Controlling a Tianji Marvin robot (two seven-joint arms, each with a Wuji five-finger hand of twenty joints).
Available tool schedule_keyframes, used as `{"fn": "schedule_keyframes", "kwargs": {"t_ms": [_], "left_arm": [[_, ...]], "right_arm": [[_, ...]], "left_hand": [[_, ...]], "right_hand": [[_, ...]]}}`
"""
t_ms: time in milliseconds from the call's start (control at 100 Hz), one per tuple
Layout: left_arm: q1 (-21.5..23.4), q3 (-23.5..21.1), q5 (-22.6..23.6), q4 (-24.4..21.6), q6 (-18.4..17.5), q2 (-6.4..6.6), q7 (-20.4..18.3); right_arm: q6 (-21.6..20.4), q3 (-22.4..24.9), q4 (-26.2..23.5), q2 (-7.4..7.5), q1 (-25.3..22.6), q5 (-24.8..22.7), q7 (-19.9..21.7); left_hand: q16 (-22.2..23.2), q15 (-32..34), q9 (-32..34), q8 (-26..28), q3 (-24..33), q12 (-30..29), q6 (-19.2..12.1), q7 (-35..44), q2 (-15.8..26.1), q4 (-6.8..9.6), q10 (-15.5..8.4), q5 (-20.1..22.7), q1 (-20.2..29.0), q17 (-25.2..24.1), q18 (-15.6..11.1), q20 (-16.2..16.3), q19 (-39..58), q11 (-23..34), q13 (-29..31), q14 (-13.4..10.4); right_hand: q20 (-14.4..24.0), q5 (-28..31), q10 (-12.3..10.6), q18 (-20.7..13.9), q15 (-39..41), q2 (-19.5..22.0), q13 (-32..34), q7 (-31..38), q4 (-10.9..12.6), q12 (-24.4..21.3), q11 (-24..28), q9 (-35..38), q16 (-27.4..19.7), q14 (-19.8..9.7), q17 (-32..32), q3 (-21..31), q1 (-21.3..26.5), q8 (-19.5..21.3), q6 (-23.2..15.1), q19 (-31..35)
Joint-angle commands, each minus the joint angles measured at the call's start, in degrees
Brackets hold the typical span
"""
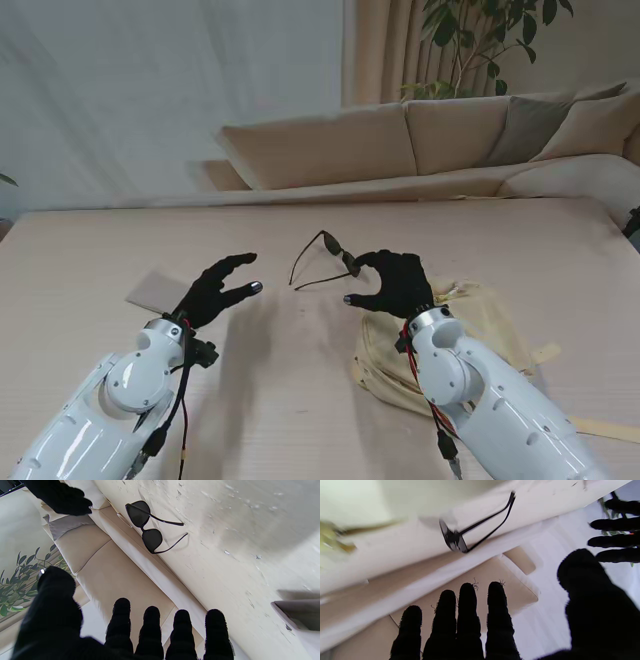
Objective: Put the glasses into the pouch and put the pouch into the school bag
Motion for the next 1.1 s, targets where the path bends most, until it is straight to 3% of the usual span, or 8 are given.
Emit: {"fn": "schedule_keyframes", "kwargs": {"t_ms": [0,160,270,350,430,470,590,1090], "left_arm": [[0.6,-0.4,-0.1,-0.4,0.1,-0.19,-0.6],[1.4,-1.0,0.2,-1.3,0.6,-0.23,-0.1],[1.8,-1.3,0.2,-1.7,0.9,-0.24,0.0],[1.9,-1.3,0.1,-1.9,1.1,-0.28,0.1],[2.1,-1.4,0.3,-2.1,1.1,-0.29,0.3],[2.1,-1.4,0.3,-2.2,1.1,-0.29,0.3],[2.1,-1.2,0.3,-2.3,1.2,-0.30,0.3],[1.5,-0.7,0.4,-1.7,1.3,-0.22,-0.1]], "right_arm": [[1.0,-1.5,2.4,-2.50,3.9,-1.6,-0.1],[7.2,-9.9,12.3,-5.92,12.6,-0.9,-7.7],[10.0,-14.4,19.9,-9.29,17.6,1.0,-13.7],[12.4,-17.4,25.1,-11.39,20.7,1.9,-16.2],[14.5,-20.1,29.7,-13.02,23.2,2.5,-17.5],[15.3,-21.1,31.6,-13.74,24.0,2.8,-18.0],[16.9,-23.7,37.2,-15.74,26.3,3.8,-19.2],[19.2,-26.8,49.6,-21.83,28.9,9.9,-21.1]], "left_hand": [[0.3,-1.3,0.4,0.2,-1.6,0.0,-1.2,0.1,-0.5,2.62,-0.4,1.0,-0.5,-0.5,0.8,1.0,-2.3,0.6,0.5,-0.6],[0.3,-1.2,0.7,0.3,-1.5,0.0,-1.0,0.1,-0.5,2.60,-0.3,1.6,-0.4,-0.4,0.9,1.2,-2.3,0.7,0.7,-0.5],[0.3,-1.2,0.6,0.2,-1.5,0.0,-0.9,0.1,-0.6,2.58,-0.3,1.6,-0.4,-0.4,1.0,1.2,-2.4,0.7,0.6,-0.5],[0.3,-1.2,0.6,0.2,-1.5,0.0,-1.0,-0.1,-0.5,2.57,-0.3,1.6,-0.4,-0.5,1.0,1.3,-2.4,0.7,0.6,-0.5],[0.3,-1.2,0.8,0.2,-1.4,0.0,-0.8,0.0,-0.7,2.57,-0.2,1.8,-0.2,-0.4,1.1,1.3,-2.4,0.7,0.7,-0.5],[0.3,-1.2,0.7,0.2,-1.4,0.0,-0.8,-0.1,-0.5,2.55,-0.3,1.8,-0.3,-0.4,1.0,1.3,-2.5,0.7,0.6,-0.5],[0.3,-1.2,0.7,0.2,-1.4,0.0,-0.9,-0.1,-0.6,2.52,-0.3,1.8,-0.3,-0.4,1.1,1.4,-2.5,0.7,0.7,-0.6],[0.3,-1.1,0.8,0.2,-1.2,0.0,-0.7,-0.2,-0.5,2.44,-0.3,2.2,-0.3,-0.4,1.2,1.6,-2.7,0.8,0.7,-0.5]], "right_hand": [[-0.8,-0.1,1.2,-1.1,1.4,-1.6,1.5,1.6,1.6,1.4,2.1,1.5,1.0,-0.4,-0.2,-2.8,1.0,1.2,1.0,1.5],[-1.5,1.7,2.3,-1.7,4.2,-1.4,2.2,3.8,0.7,2.7,5.6,3.0,2.4,0.1,0.3,-3.0,3.7,2.3,1.8,3.7],[-2.5,4.8,3.7,-2.1,6.6,-0.5,4.0,5.8,-0.2,3.6,8.1,5.6,3.5,1.1,0.3,-0.4,6.1,3.4,2.5,7.5],[-4.2,6.1,4.3,-2.2,7.6,-0.5,4.8,5.8,-1.7,3.6,8.3,7.0,4.1,1.9,0.2,5.6,5.5,3.7,2.7,10.4],[-5.0,7.8,4.9,-2.1,8.1,-10.3,6.3,5.4,-2.7,3.6,8.0,8.8,4.3,2.5,0.2,26.0,0.8,3.7,3.0,12.1],[-4.9,8.7,5.1,-2.0,8.3,-12.5,7.1,5.3,-3.2,3.6,8.0,9.6,4.4,3.0,0.2,30.1,-0.1,3.7,3.2,12.7],[-4.3,10.7,5.9,-1.7,8.7,-13.3,8.6,4.4,-3.6,3.2,7.2,11.4,4.5,3.9,0.2,31.5,-0.5,3.3,3.8,14.0],[-5.4,17.2,9.5,-0.7,7.9,-13.2,12.3,0.1,-4.1,2.1,4.1,16.9,3.9,6.4,-0.1,31.2,-2.4,1.0,7.3,12.4]]}}
